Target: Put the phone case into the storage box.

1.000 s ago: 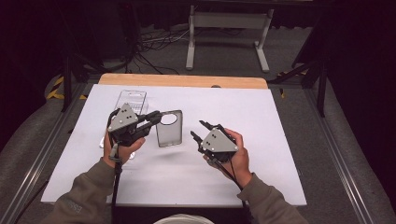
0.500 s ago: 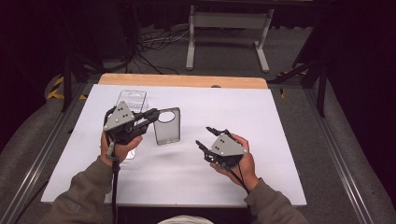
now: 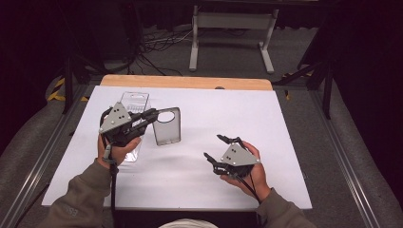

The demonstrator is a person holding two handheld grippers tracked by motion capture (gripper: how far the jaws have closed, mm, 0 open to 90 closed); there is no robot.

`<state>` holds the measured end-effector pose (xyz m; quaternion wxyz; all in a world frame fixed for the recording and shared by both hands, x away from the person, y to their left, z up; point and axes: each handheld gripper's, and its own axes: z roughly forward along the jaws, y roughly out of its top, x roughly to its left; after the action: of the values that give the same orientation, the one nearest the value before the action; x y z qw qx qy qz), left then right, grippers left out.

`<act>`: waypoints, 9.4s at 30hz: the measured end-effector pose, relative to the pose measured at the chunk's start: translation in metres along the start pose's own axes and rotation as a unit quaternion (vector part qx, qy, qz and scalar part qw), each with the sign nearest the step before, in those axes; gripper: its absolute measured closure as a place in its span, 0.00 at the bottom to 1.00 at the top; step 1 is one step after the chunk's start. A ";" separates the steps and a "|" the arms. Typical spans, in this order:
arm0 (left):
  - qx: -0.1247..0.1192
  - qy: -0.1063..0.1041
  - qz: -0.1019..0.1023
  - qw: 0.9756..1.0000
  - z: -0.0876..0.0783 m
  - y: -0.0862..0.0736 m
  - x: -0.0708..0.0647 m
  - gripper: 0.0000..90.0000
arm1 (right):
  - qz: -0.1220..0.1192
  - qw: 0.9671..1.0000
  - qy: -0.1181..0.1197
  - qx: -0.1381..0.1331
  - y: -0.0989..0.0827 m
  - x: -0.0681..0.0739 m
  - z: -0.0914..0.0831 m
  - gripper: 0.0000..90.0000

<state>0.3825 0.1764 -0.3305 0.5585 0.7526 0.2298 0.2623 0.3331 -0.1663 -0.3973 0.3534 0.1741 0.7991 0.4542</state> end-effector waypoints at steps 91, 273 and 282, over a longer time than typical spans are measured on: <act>-0.047 0.086 -0.011 0.995 -0.072 0.000 0.067 0.89 | 0.027 1.000 -0.017 0.001 -0.040 0.001 -0.016 0.14; 0.076 0.169 -0.027 0.982 0.023 -0.039 0.159 0.08 | 0.029 0.999 -0.001 0.027 -0.042 0.007 -0.007 0.19; 0.059 0.159 -0.021 0.985 0.016 -0.035 0.145 0.09 | 0.030 0.999 -0.003 0.026 -0.042 0.007 -0.006 0.19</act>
<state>0.5010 0.2666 -0.3479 0.4747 0.7280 0.3467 0.3529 0.3258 -0.1881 -0.4334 0.3369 0.2086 0.8042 0.4429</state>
